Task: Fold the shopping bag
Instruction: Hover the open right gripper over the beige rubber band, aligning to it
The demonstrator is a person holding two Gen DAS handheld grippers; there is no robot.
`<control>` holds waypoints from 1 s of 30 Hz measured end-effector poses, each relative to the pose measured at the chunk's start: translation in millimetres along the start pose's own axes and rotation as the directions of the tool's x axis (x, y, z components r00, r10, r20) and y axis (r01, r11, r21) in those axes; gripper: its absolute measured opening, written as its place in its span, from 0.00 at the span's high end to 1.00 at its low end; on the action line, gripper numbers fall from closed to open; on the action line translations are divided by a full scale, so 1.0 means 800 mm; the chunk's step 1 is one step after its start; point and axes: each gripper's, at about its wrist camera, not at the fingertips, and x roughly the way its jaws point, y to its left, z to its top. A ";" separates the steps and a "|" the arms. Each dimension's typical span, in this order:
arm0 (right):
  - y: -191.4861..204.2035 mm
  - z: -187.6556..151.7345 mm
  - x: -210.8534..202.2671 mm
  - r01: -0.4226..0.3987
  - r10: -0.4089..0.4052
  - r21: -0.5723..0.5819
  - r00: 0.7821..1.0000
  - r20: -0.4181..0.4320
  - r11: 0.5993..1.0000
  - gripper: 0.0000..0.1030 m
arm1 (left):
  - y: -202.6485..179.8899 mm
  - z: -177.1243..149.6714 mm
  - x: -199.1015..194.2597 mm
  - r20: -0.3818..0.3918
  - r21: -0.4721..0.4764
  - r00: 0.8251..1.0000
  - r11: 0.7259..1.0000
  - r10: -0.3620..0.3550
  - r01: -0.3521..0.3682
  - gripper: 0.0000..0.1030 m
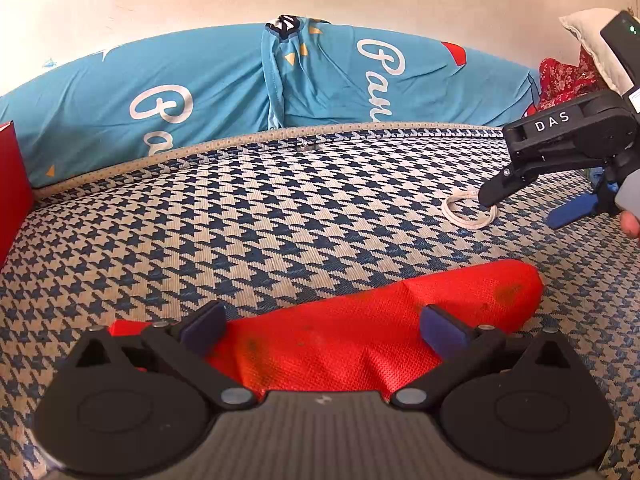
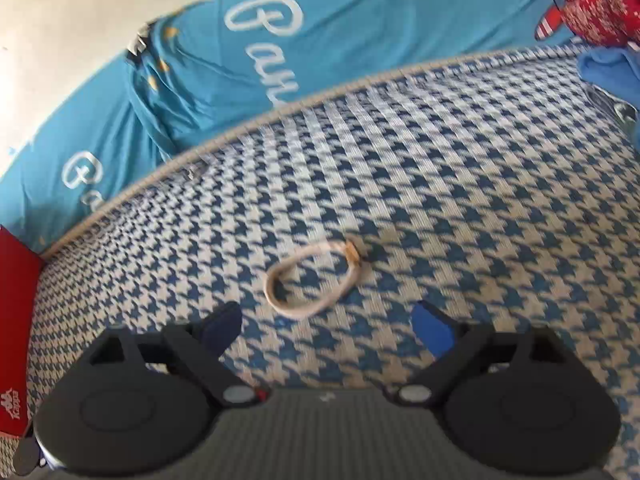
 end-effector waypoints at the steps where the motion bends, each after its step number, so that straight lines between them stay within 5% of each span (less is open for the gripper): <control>1: 0.006 -0.001 -0.004 0.023 -0.023 -0.022 1.000 0.001 0.999 0.01 | 0.000 0.000 0.000 0.000 0.000 1.000 1.000 -0.001 0.001 0.00; 8: 0.049 -0.007 -0.021 0.161 -0.159 -0.202 0.987 0.025 0.966 0.00 | -0.001 -0.001 -0.001 0.005 0.001 1.000 1.000 0.000 0.000 0.00; 13: 0.047 -0.002 -0.035 0.211 -0.223 -0.157 0.973 -0.061 0.965 0.00 | -0.004 -0.005 -0.001 0.008 0.003 1.000 1.000 0.000 0.000 0.00; 23: 0.043 -0.002 -0.093 0.168 -0.176 -0.067 0.976 -0.125 0.983 0.00 | -0.003 -0.005 0.001 0.010 0.003 1.000 1.000 -0.001 0.001 0.00; 30: 0.072 0.004 -0.155 0.053 -0.060 -0.115 0.996 -0.063 0.992 0.00 | -0.003 -0.008 0.000 0.015 0.000 1.000 1.000 0.002 -0.002 0.00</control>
